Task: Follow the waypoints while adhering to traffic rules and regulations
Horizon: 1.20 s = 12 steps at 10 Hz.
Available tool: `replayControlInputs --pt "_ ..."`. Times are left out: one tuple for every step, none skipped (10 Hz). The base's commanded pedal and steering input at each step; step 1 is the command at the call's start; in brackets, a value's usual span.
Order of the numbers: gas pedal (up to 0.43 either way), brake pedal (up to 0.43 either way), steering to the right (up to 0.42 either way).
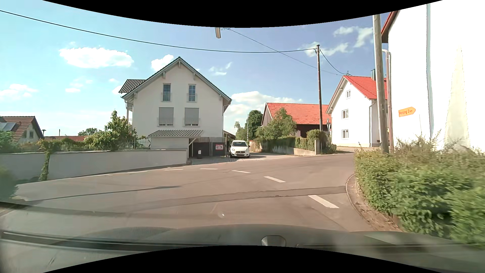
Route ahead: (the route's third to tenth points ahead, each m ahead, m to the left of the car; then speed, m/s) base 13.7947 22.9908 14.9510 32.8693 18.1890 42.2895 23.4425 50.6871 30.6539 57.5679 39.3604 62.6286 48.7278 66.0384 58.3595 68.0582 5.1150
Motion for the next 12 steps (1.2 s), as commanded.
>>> replayControlInputs --pt "0.000 0.073 -0.019" --pt "0.000 0.073 -0.030" --pt "0.000 0.067 -0.046" --pt "0.000 0.043 -0.066" --pt "0.000 0.037 -0.094" --pt "0.000 0.055 -0.126" --pt "0.000 0.043 -0.149" --pt "0.000 0.018 -0.178" --pt "0.000 0.006 -0.208" --pt "0.000 0.006 -0.234" --pt "0.000 0.006 -0.253" --pt "0.000 0.006 -0.277"
